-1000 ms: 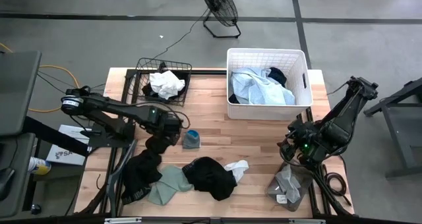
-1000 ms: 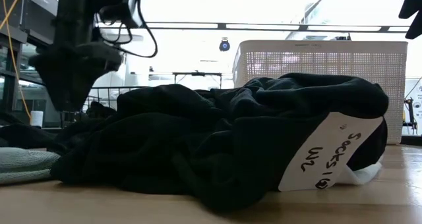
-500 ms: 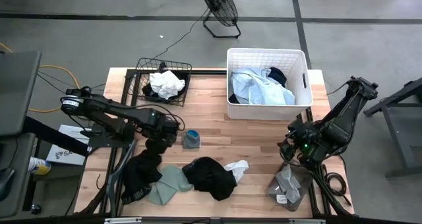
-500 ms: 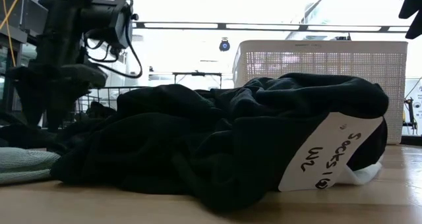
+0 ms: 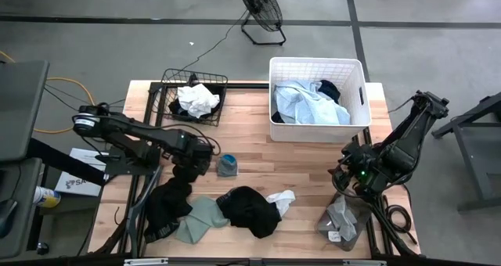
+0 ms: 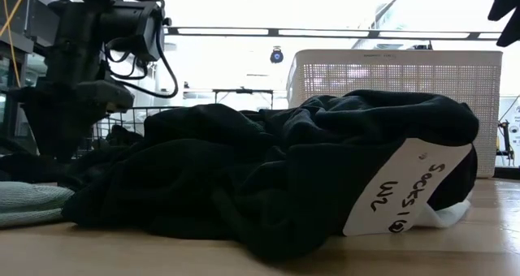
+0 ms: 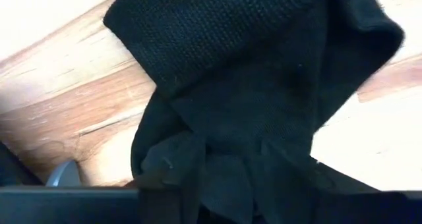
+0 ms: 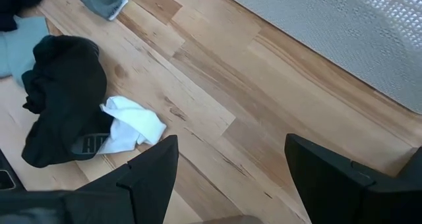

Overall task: Pick & Place Cloths
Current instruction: Put the black sock into the black bin

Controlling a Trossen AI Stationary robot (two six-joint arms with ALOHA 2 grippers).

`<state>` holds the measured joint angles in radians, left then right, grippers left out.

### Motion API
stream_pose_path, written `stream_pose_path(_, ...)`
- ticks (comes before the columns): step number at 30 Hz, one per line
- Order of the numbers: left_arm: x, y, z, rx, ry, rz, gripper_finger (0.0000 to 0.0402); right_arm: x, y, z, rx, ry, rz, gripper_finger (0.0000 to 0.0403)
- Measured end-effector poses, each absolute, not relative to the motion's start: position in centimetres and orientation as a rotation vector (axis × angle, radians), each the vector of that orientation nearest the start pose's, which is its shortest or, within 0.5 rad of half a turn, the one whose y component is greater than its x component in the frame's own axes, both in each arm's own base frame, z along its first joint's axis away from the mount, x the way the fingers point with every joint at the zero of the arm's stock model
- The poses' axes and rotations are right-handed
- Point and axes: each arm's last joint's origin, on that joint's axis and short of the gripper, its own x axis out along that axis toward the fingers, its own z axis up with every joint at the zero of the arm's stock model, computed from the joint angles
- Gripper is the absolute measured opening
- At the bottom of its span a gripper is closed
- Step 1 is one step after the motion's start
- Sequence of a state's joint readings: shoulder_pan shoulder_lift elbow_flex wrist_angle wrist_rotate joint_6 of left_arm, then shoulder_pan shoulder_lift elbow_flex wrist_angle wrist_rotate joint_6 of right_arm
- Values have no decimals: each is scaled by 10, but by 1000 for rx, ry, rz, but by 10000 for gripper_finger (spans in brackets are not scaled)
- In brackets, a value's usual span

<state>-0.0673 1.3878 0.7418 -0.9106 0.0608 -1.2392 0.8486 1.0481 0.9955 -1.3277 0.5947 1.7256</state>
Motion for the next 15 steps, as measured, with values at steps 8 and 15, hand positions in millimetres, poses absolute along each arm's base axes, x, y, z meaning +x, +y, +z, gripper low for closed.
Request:
stream_pose_path(8,210,-16,154,-938,1451,899,97,114,105,289,659,810,-636,270)
stream_pose_path(15,215,-17,148,-937,1459,863,10,114,105,289,659,813,-635,270)
